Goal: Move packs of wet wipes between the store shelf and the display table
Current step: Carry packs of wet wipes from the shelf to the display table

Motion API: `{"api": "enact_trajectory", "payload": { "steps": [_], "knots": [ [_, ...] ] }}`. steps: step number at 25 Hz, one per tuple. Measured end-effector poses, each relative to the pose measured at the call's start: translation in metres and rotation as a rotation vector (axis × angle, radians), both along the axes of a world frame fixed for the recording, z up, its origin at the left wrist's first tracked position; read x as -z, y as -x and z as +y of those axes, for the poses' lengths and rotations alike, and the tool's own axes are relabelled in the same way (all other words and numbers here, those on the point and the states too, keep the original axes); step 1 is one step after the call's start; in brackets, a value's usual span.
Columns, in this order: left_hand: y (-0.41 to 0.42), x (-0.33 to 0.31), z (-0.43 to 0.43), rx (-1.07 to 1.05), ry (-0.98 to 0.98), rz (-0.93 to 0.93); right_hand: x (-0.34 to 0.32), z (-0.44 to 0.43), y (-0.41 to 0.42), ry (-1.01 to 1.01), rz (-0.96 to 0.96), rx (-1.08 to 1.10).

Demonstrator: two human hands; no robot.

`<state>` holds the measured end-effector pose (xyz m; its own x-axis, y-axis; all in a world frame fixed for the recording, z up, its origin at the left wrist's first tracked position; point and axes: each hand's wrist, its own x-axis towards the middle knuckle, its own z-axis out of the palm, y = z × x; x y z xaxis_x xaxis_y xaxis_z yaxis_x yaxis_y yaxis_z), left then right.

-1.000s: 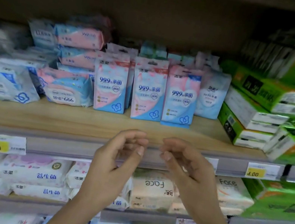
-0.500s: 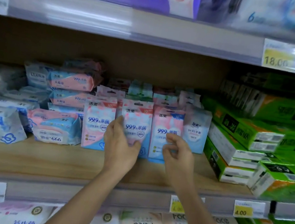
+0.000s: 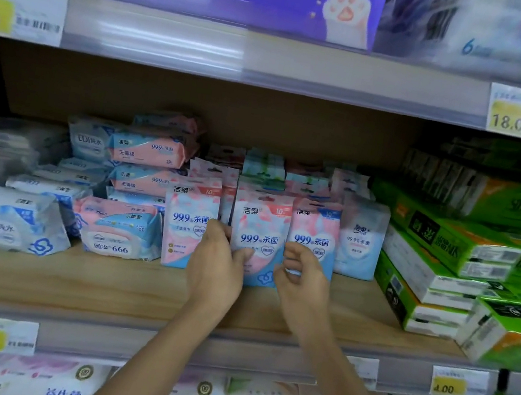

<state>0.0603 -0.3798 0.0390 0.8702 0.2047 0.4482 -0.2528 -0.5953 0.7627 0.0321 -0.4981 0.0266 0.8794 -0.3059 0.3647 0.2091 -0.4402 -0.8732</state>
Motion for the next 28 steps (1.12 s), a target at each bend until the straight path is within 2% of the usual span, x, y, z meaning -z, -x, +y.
{"api": "enact_trajectory", "payload": {
  "steps": [5,10,16,28],
  "knots": [
    [0.01,0.004,0.014,0.209,0.194,-0.011,-0.006,0.01,0.006,-0.047,-0.041,-0.035],
    [0.016,0.006,0.052,0.194,0.444,0.043,-0.017,0.019,0.007,-0.138,-0.066,-0.039],
    [0.023,0.008,0.092,0.186,0.451,0.08,-0.025,0.042,-0.023,0.092,0.11,-0.017],
    [0.012,0.014,0.099,0.209,0.573,0.136,-0.013,0.05,-0.05,-0.046,0.054,0.187]
  ]
}}
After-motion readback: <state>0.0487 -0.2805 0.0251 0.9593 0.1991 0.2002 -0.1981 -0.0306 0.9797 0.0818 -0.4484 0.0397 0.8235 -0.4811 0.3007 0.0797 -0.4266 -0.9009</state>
